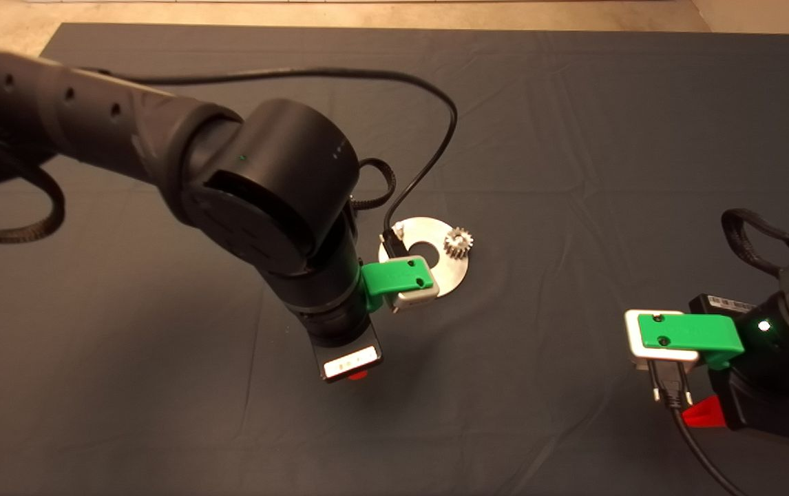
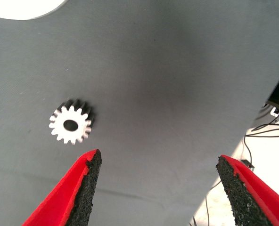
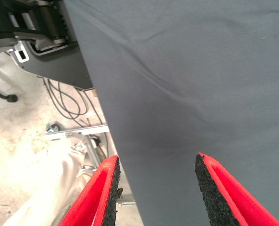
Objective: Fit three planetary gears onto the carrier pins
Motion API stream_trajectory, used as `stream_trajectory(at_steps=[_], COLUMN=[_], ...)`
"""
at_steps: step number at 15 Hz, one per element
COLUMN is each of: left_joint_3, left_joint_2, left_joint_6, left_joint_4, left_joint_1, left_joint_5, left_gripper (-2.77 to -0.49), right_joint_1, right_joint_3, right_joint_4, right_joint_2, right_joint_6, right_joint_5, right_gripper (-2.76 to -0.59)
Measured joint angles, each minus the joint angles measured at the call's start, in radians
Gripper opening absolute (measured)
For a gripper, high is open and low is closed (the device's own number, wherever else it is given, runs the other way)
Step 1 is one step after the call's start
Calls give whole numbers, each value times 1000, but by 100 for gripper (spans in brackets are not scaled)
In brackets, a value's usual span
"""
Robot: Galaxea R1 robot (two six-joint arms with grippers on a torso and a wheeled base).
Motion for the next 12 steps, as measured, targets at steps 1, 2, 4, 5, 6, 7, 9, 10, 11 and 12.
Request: stream_trajectory(at_steps=[1,2,4,5,6,7,9,10,11,12], left_joint_3=[-12,-29,-69,-89,-109,-124,-147,-157,-165,-177], left_joint_2=[-2,-3,-3,-3,-4,-7,-10,-10,-11,-11], left_joint_6=[19,37,86,109,132,149,178,187,193,200], left_joint_4=[19,41,73,83,89,96,103,105,108,109], left_joint_1=[21,39,63,72,80,83,83,85,89,93], left_joint_5=[0,-1,0,0,0,-1,0,0,-1,0], left_gripper=[-150,-150,-150,-150,-150,-150,-150,-150,-150,-150], right_joint_1=[0,1,3,3,2,3,3,3,3,3], right_joint_3=[1,2,3,3,3,3,3,3,3,3], right_joint_4=[2,3,3,3,3,4,3,4,4,3], right_joint_2=[-3,-6,-11,-12,-13,-14,-14,-14,-14,-14], right_joint_6=[0,0,0,0,0,0,0,0,0,0], right_joint_5=[0,0,-1,-1,-1,-1,-1,-1,-1,-1], right_gripper=[-220,-220,-220,-220,-220,-220,-220,-220,-220,-220])
